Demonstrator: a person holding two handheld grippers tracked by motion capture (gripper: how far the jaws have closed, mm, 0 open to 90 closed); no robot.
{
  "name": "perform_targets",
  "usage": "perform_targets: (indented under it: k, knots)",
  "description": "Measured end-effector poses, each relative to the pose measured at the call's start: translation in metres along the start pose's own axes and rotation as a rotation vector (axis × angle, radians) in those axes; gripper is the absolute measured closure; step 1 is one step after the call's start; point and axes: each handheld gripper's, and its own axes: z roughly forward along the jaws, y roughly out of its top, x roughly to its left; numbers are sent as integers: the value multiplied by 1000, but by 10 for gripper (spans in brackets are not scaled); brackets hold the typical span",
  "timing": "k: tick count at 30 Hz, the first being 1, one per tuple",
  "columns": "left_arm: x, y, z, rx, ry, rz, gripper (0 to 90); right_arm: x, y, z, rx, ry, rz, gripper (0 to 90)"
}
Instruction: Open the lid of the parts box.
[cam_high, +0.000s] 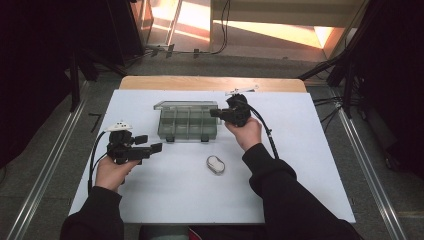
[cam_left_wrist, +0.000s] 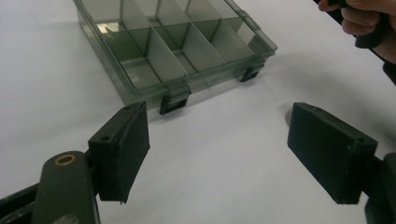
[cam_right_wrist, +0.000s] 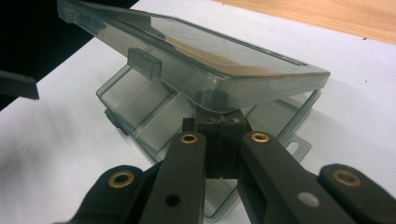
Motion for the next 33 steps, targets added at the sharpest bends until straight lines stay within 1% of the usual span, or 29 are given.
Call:
perform_targets:
  k: [1, 3, 4, 5, 7, 9, 11, 14, 15, 17, 18, 20, 22, 24, 25, 26, 28, 31, 32, 33]
  knots:
    - [2, 4, 1, 3, 10, -5, 211, 0, 0, 0, 0, -1, 0, 874]
    - [3, 6, 2, -2, 7, -4, 211, 0, 0, 0, 1, 0, 1, 873]
    - [3, 8, 3, 1, 8, 0, 211, 0, 0, 1, 1, -2, 2, 874]
    - [4, 11, 5, 9, 20, 10, 211, 0, 0, 1, 2, -1, 4, 873]
    - [5, 13, 5, 9, 23, 14, 211, 0, 0, 1, 1, -1, 4, 873]
    - [7, 16, 6, 6, 24, 11, 211, 0, 1, 1, -1, -3, 6, 874]
    - [10, 19, 7, -8, 22, 3, 211, 0, 1, 1, -4, -5, 8, 874]
    - [14, 25, 9, -3, 32, 6, 212, 1, 1, 1, -3, -9, 6, 874]
    - [16, 27, 10, -3, 41, 4, 211, 1, 1, 1, -4, -10, 7, 874]
    - [17, 29, 11, 2, 48, 4, 211, 1, 1, 1, -7, -12, 10, 874]
    - [21, 31, 13, 1, 55, -5, 212, 0, 2, 1, -11, -12, 16, 873]
    - [22, 33, 15, 2, 60, -5, 212, 1, 2, 1, -13, -13, 18, 874]
    - [26, 38, 19, 10, 71, 11, 212, 1, 2, 1, -15, -17, 16, 874]
    - [28, 39, 20, 10, 75, 10, 212, 1, 2, 1, -17, -19, 17, 874]
    - [29, 39, 21, -1, 70, 2, 212, 1, 2, 1, -17, -19, 17, 874]
    - [31, 40, 22, -5, 64, -1, 212, 1, 2, 1, -18, -21, 16, 873]
    - [36, 41, 25, -4, 66, -10, 212, 2, 3, 0, -21, -25, 21, 873]
    - [39, 43, 26, -8, 67, -11, 213, 2, 3, 0, -21, -29, 21, 874]
    - [40, 45, 28, -9, 73, -2, 212, 3, 3, 0, -21, -29, 25, 873]
    - [40, 45, 28, -9, 73, -2, 213, 3, 3, 1, -21, -32, 25, 873]
